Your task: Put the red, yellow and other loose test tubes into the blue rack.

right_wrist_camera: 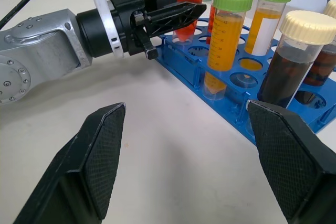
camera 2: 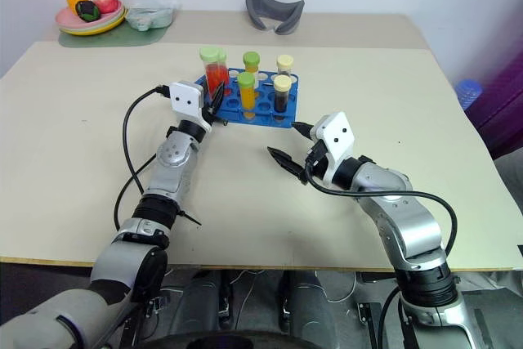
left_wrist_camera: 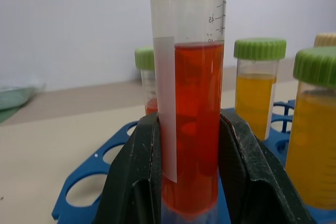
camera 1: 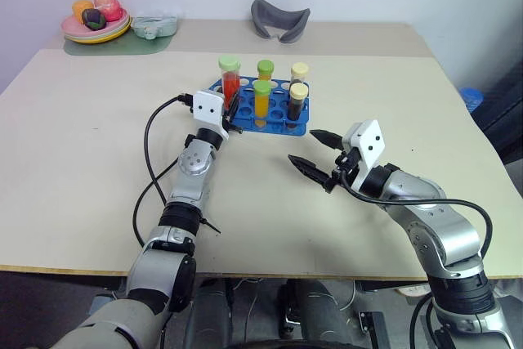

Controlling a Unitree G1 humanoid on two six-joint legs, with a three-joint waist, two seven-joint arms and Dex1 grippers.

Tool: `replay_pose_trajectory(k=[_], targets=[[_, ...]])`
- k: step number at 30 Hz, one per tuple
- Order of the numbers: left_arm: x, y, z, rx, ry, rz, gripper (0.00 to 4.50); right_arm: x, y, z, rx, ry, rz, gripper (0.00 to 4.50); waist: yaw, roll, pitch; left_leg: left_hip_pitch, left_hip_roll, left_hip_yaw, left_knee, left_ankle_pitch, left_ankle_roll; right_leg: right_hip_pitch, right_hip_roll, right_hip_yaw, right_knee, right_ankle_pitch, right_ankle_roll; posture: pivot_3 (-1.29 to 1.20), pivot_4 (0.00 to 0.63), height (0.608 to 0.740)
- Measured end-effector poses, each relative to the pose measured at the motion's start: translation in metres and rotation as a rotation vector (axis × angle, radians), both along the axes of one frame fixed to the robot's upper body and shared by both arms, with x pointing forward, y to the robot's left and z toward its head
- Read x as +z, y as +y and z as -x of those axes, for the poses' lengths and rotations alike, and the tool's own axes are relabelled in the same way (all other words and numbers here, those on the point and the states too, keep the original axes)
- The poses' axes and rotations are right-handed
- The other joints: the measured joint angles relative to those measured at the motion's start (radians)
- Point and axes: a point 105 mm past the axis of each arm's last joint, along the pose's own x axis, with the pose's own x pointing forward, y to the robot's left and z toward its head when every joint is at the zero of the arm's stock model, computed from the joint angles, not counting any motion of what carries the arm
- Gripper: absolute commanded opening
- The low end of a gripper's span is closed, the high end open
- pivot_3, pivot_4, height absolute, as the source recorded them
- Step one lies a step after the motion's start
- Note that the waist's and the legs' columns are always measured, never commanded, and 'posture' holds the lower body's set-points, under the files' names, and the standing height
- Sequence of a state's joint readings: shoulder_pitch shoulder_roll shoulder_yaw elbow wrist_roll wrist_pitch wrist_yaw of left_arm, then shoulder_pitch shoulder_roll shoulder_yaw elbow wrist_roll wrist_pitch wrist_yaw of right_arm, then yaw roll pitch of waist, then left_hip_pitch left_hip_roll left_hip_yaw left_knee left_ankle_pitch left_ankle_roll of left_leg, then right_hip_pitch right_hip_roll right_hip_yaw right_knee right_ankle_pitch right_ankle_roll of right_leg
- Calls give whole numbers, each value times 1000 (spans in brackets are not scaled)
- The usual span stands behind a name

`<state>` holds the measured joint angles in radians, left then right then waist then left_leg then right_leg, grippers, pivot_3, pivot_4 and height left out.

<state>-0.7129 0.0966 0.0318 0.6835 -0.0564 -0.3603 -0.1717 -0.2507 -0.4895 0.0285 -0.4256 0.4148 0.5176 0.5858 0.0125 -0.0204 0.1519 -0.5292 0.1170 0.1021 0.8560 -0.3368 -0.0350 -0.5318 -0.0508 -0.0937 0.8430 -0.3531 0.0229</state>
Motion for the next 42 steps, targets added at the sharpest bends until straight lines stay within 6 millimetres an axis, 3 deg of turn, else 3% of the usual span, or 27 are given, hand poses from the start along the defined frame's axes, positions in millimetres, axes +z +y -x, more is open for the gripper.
replay_pose_trajectory(k=[7,14,20,25,28,30,36,38,42], targets=[[-2,0,0,2,8,-2,856,0,0,0,1,0,-1,3770,0,0,0,0,0,0,0,0,0,0,0,0,0,0,0,0,150,660],[-5,1,-1,16,20,-1,4201,0,1,0,2,0,-2,3770,0,0,0,0,0,0,0,0,0,0,0,0,0,0,0,0,150,660],[2,10,3,20,-7,37,4201,0,1,0,3,0,-4,3770,-1,0,0,0,0,0,0,0,0,0,0,0,0,0,0,0,150,660],[1,36,30,-12,-15,42,4201,0,-1,1,3,1,4,3770,-6,0,0,0,1,0,0,0,0,0,1,0,0,0,0,0,150,660],[-2,64,57,-49,24,3,4201,-3,-10,3,6,9,43,3770,-8,1,0,1,1,0,-1,0,-1,0,1,0,0,0,0,0,150,660],[-6,86,78,-64,67,-80,4201,-4,-25,7,6,24,76,3770,-7,1,0,1,1,-1,-1,0,-1,0,1,0,-1,0,0,0,150,660],[-28,176,127,50,286,-220,4201,-16,-95,23,-87,126,163,3770,3,1,0,1,1,-1,0,-3,4,2,0,-1,-2,-1,0,0,150,660],[-29,190,136,65,321,-241,4201,-17,-110,26,-115,137,170,3770,3,1,0,1,1,-2,0,-3,5,2,0,-1,-2,-1,0,0,150,660],[-28,194,146,40,349,-256,4201,-23,-126,29,-133,151,188,3770,2,1,0,1,1,-2,0,-4,6,2,0,-1,-2,-1,0,0,150,660]])
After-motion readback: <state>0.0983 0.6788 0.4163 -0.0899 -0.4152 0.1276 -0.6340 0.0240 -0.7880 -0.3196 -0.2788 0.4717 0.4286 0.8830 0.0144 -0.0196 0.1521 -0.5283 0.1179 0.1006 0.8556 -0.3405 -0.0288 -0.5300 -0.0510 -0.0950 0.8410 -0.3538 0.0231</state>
